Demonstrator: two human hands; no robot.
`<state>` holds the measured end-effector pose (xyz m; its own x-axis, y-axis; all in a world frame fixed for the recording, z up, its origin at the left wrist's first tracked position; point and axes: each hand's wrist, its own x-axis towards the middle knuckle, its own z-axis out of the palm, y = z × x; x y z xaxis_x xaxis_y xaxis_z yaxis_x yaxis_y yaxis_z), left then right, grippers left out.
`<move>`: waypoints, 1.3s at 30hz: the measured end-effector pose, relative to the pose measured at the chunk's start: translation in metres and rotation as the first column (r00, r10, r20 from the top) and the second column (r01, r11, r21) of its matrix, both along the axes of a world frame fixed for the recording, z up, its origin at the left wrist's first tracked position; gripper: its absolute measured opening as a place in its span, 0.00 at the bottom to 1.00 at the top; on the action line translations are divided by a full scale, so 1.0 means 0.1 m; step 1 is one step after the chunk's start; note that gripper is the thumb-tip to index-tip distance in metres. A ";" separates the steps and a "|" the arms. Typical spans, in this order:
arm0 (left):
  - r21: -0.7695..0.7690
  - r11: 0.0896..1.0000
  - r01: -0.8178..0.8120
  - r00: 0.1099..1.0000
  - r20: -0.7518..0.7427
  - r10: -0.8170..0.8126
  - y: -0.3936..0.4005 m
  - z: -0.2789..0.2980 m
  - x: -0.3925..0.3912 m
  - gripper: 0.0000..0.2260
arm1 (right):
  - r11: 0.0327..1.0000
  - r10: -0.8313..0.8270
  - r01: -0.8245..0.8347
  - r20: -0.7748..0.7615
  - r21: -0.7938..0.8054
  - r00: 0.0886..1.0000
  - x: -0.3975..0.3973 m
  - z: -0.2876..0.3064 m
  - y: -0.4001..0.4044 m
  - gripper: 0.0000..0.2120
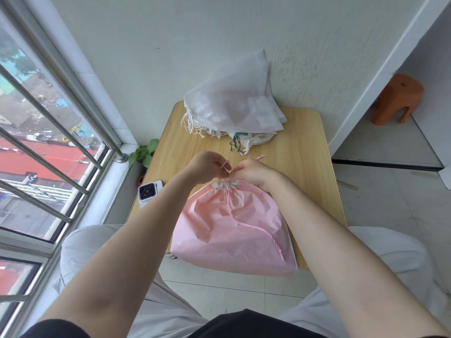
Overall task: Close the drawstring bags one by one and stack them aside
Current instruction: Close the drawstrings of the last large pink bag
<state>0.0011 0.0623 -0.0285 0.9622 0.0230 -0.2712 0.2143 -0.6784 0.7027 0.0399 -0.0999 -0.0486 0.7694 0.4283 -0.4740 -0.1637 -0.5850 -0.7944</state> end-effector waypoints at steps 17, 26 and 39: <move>-0.233 0.907 -0.351 0.928 0.040 0.370 -0.01 -0.13 -0.09 0.03 | 0.923 0.002 0.195 -0.510 0.332 0.860 0.08 0.00 -0.08 0.16; -0.446 0.826 -0.345 0.933 -0.067 0.353 0.05 -0.11 -0.08 0.04 | 0.919 0.039 0.122 -0.392 0.376 0.919 0.07 0.03 -0.06 0.17; -0.706 0.479 -0.521 0.843 -0.339 0.418 0.01 -0.17 -0.07 0.12 | 0.319 -0.436 0.740 -0.602 0.591 0.669 0.22 0.10 -0.15 0.08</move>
